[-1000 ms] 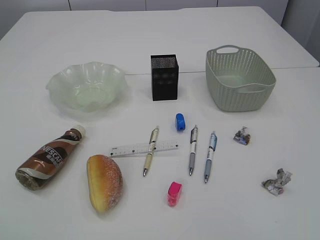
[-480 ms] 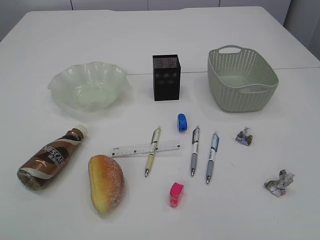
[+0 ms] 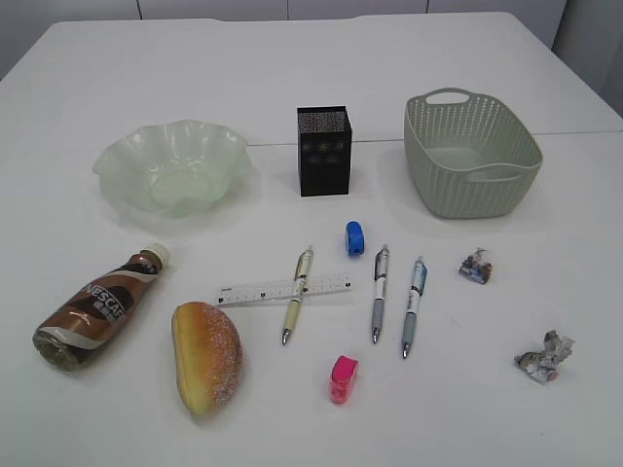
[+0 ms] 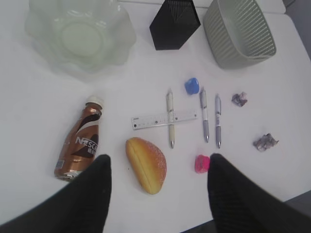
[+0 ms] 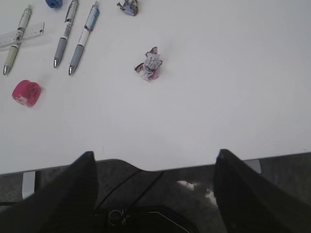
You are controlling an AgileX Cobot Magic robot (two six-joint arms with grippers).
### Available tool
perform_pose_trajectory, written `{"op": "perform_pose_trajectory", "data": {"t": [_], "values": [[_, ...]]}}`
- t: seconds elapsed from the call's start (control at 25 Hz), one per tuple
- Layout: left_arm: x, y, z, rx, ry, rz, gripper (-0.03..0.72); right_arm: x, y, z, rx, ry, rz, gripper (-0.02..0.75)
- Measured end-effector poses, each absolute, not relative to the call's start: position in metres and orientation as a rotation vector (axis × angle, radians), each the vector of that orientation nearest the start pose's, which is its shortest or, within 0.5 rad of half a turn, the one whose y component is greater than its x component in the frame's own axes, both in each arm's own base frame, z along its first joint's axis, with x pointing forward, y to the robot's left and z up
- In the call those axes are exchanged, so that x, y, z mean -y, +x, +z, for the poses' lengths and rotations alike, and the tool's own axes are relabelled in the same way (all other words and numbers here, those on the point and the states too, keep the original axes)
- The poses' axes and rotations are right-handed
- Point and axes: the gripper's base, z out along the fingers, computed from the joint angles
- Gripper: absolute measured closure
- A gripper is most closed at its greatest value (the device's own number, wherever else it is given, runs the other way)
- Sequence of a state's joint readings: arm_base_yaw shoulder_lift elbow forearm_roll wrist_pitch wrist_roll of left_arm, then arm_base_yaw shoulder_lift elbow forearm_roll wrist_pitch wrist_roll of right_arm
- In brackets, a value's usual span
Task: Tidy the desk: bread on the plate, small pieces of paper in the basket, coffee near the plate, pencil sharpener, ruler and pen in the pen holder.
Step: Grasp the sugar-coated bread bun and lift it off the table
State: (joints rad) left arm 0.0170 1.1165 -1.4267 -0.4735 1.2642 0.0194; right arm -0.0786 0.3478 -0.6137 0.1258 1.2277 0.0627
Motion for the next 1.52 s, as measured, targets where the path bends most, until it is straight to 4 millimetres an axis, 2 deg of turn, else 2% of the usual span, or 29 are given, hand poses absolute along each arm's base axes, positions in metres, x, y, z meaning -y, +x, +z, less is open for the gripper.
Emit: {"op": "perform_pose_trajectory", "data": {"t": [0.12,0.2,0.32,0.52,0.72,0.88,1.04,1.52], "values": [[0.048,0.203,0.439,-2.445,0.101,-0.58,0.232,-0.005,0.048,0.31,-2.477,0.233,0.14,0.164],[0.063,0.212,0.429,-2.499,0.172,-0.572,0.232,-0.002,0.062,0.32,-2.514,0.276,0.129,0.164],[0.087,0.222,0.413,-2.585,0.262,-0.53,0.211,0.001,0.091,0.327,-2.597,0.316,0.127,0.164],[0.119,0.245,0.379,-2.74,0.258,-0.44,0.092,0.005,0.139,0.329,-2.717,0.345,0.124,0.164],[0.149,0.275,0.33,-2.913,0.203,-0.393,0.067,0.007,0.168,0.317,-2.816,0.36,0.12,0.164],[0.173,0.29,0.288,-3.039,0.24,-0.341,0.064,0.006,0.177,0.312,-2.855,0.312,0.132,0.164],[0.183,0.3,0.256,-3.119,0.25,-0.297,0.064,0.003,0.178,0.312,-2.858,0.27,0.178,0.164],[0.194,0.32,0.214,-3.15,0.126,-0.286,0.064,-0.001,0.179,0.313,-2.854,0.212,0.243,0.164]]}}
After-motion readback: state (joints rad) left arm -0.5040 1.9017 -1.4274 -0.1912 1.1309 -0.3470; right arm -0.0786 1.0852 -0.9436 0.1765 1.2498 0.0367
